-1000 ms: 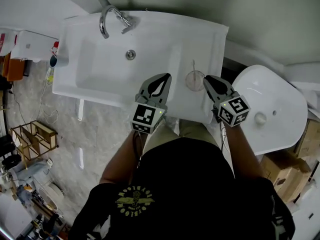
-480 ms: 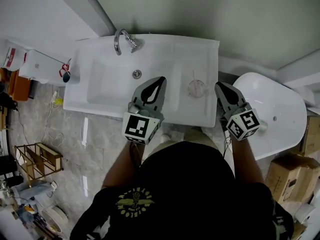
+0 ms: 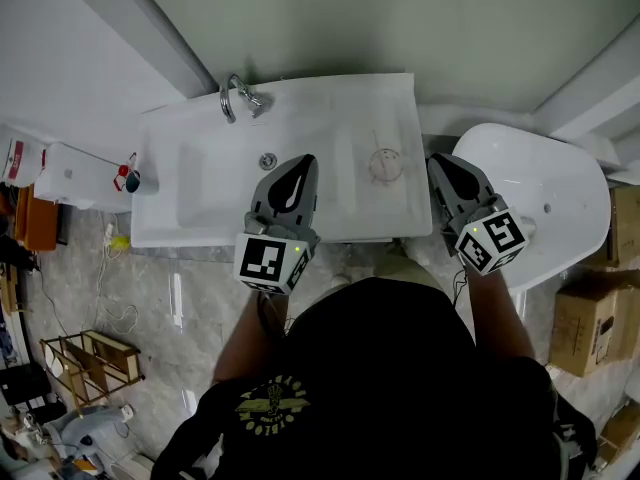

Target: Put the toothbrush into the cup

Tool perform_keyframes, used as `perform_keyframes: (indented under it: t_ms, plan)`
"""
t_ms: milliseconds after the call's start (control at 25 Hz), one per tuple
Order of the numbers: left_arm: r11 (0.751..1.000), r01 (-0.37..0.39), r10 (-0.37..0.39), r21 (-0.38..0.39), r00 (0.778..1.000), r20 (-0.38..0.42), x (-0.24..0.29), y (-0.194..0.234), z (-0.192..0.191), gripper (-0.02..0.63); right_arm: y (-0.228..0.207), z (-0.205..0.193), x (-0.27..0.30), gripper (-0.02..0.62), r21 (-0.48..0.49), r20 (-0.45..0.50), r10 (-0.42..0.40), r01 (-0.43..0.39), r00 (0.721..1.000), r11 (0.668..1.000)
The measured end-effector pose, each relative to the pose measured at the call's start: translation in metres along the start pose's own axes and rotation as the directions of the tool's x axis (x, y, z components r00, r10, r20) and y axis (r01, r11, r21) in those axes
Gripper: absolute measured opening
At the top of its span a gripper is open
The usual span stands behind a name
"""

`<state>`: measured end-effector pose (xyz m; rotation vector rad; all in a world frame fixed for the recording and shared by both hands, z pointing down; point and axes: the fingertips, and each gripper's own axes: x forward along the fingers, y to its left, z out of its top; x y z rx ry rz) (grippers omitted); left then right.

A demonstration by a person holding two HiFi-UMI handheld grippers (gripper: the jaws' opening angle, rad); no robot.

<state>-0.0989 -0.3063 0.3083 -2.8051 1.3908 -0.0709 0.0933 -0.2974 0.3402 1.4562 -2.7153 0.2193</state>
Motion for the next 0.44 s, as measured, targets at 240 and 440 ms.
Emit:
perform_keyframes:
  t_ms: [240,440]
  plan:
    - [1.0,0.027,-0.027,-0.012,1.0,-0.001,0.004,-0.005,-0.005,0.011,-0.001,-0.005,-0.01,0.012,0.007,-0.008,-0.033,0.033,0.999,0.999]
    - [0.999,0.033,-0.033,-0.011,0.999,-0.009,0.012,-0.008,-0.003,0.011,-0.005,-0.004,-0.009,0.012,0.008,-0.027,-0.025,0.025,0.999,1.0]
